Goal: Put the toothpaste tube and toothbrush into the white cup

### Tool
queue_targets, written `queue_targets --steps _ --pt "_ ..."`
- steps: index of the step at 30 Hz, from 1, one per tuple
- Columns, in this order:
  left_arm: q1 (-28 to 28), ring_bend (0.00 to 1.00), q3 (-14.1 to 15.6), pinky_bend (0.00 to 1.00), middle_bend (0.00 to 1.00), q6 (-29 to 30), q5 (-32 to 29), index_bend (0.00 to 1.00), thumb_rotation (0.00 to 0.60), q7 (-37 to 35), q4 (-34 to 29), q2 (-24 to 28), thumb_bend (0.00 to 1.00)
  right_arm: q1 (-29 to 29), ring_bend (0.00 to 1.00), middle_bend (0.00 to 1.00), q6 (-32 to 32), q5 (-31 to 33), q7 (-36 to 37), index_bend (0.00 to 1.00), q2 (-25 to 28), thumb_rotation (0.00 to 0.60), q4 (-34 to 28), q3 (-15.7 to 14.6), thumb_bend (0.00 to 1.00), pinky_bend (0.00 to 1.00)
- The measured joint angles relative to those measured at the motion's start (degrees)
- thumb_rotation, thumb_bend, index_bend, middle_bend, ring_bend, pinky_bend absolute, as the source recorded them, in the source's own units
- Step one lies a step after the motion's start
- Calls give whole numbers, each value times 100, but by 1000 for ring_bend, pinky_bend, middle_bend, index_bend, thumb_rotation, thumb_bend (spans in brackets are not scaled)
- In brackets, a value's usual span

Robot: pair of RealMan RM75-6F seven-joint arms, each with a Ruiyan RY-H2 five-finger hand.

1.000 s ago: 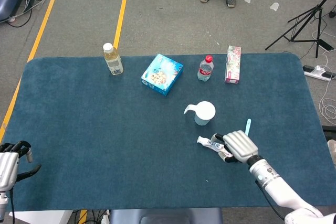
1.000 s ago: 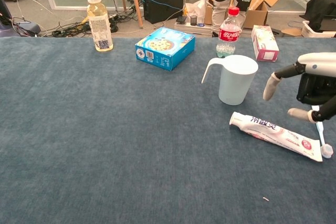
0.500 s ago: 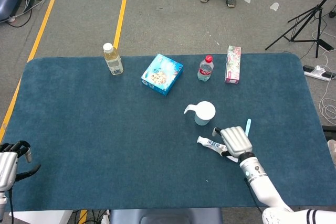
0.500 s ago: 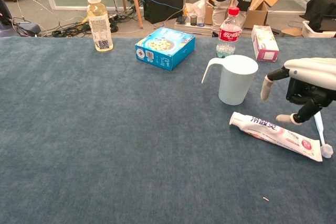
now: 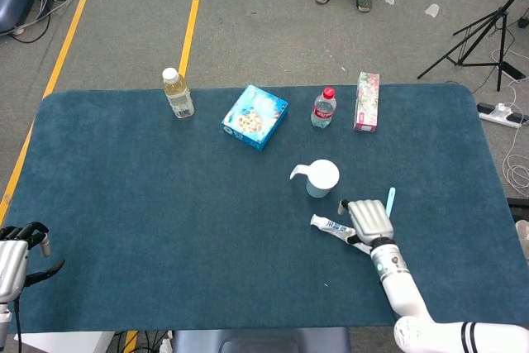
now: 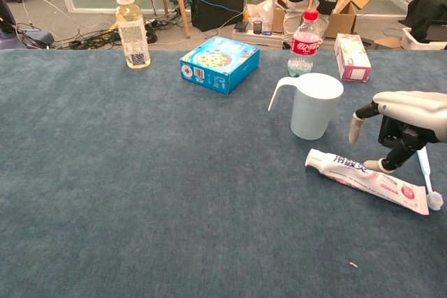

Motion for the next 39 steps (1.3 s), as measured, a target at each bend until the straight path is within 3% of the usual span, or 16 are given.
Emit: queue_targets --steps 30,39 --pt "20 458 -11 344 403 54 30 675 600 -57 -46 51 0 412 1000 1000 -237 636 92 506 -643 600 764 27 197 1000" --pt "31 458 -18 344 403 80 40 676 600 -91 -60 72 0 491 1000 1000 -316 685 167 533 -822 600 1021 47 260 1000"
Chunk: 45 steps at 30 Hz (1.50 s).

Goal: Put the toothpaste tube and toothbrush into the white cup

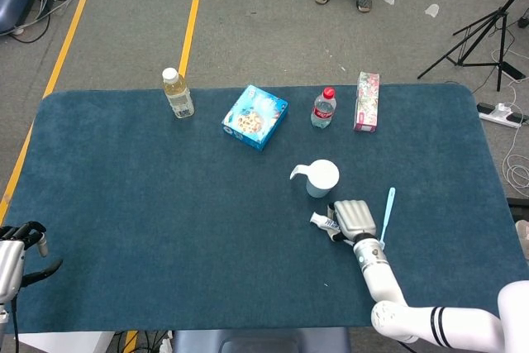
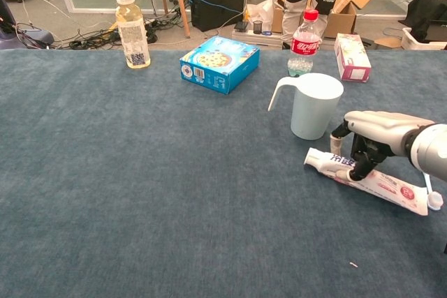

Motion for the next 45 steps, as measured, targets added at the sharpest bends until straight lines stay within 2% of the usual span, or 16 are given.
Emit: queue_targets --steps 7,11,20,27,33,41,45 --pt "7 458 -9 345 403 23 10 677 600 -25 -5 16 0 -34 1000 1000 9 -164 198 588 -41 600 92 3 355 1000" --pt "9 458 -17 345 404 25 -5 678 600 -27 -7 21 0 -78 1000 1000 20 -274 334 619 21 600 49 15 370 1000" --pt "9 459 -46 345 408 18 -62 680 600 -22 -1 30 0 -215 1000 1000 143 -694 678 644 393 600 -547 76 391 1000" --pt "8 459 -48 345 409 6 -78 680 600 -8 3 26 0 -351 1000 1000 330 -1328 1015 650 775 600 -1304 138 394 1000" --pt "13 459 -55 345 409 11 -93 680 600 1 -16 43 0 -475 1000 1000 543 -1976 1415 654 954 600 -1711 233 395 1000" --pt "13 459 -55 345 409 -5 -110 680 600 6 -24 52 0 -612 1000 1000 815 -2820 2151 655 981 600 -1835 448 395 1000" --pt "12 459 -58 345 409 -10 -117 680 600 15 -23 49 0 -657 1000 1000 1004 -3153 2511 655 916 600 -1792 652 395 1000"
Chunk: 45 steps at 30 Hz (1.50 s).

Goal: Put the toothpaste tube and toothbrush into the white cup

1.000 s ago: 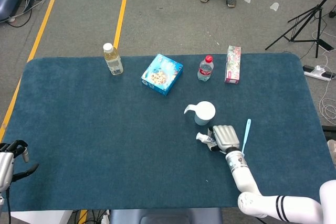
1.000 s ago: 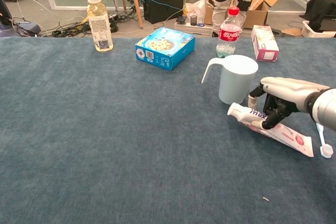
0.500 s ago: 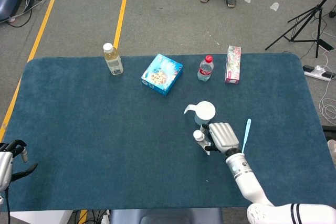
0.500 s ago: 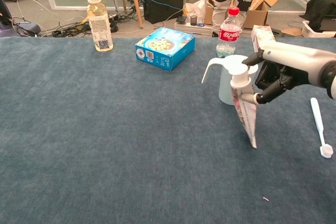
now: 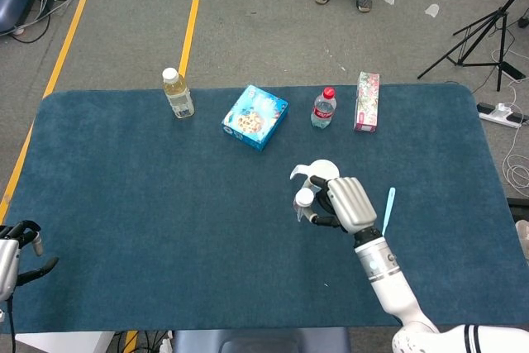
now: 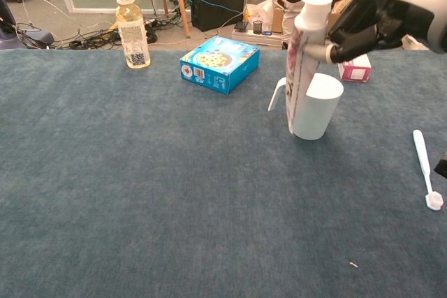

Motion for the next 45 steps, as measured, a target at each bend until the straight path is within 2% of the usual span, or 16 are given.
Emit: queue_targets --steps 7,14,27,34,45 --pt "-2 459 4 345 409 -13 -8 680 600 18 1 0 0 43 1000 1000 219 -208 129 655 -109 600 -10 355 395 1000" --pt "12 459 -2 345 409 24 5 680 600 2 -12 18 0 133 1000 1000 406 -221 -109 655 -170 600 31 619 394 1000" --pt "8 459 -1 345 409 2 -7 680 600 -11 -9 19 0 198 1000 1000 440 313 -65 655 -238 600 806 976 394 1000" --pt "8 459 -2 345 409 -8 -18 680 600 -24 -12 24 0 194 1000 1000 322 525 129 655 -272 600 1132 1016 394 1000" --pt "10 459 -2 345 409 -6 -18 680 600 -17 -8 21 0 120 1000 1000 147 633 376 655 -367 600 1518 866 394 1000"
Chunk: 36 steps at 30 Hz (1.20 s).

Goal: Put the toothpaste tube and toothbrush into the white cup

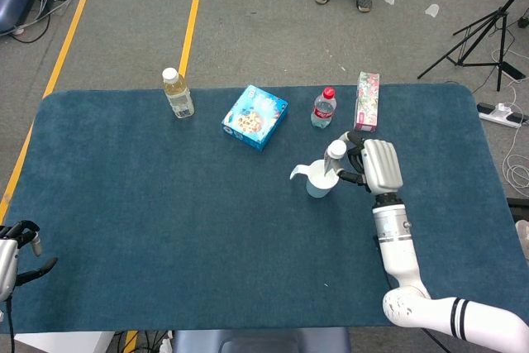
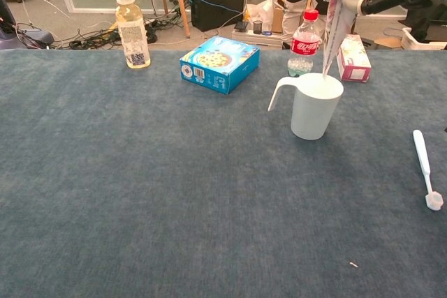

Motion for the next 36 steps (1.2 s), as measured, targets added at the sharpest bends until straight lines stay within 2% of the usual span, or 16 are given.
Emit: queue_targets --steps 20,36 --pt "13 459 4 346 409 25 19 680 600 -18 -16 15 0 -18 1000 1000 -342 62 236 655 -298 600 586 -217 394 1000" --pt "13 459 8 346 409 16 19 680 600 -18 -19 16 0 69 1000 1000 -839 290 390 655 -718 600 1577 -310 393 1000"
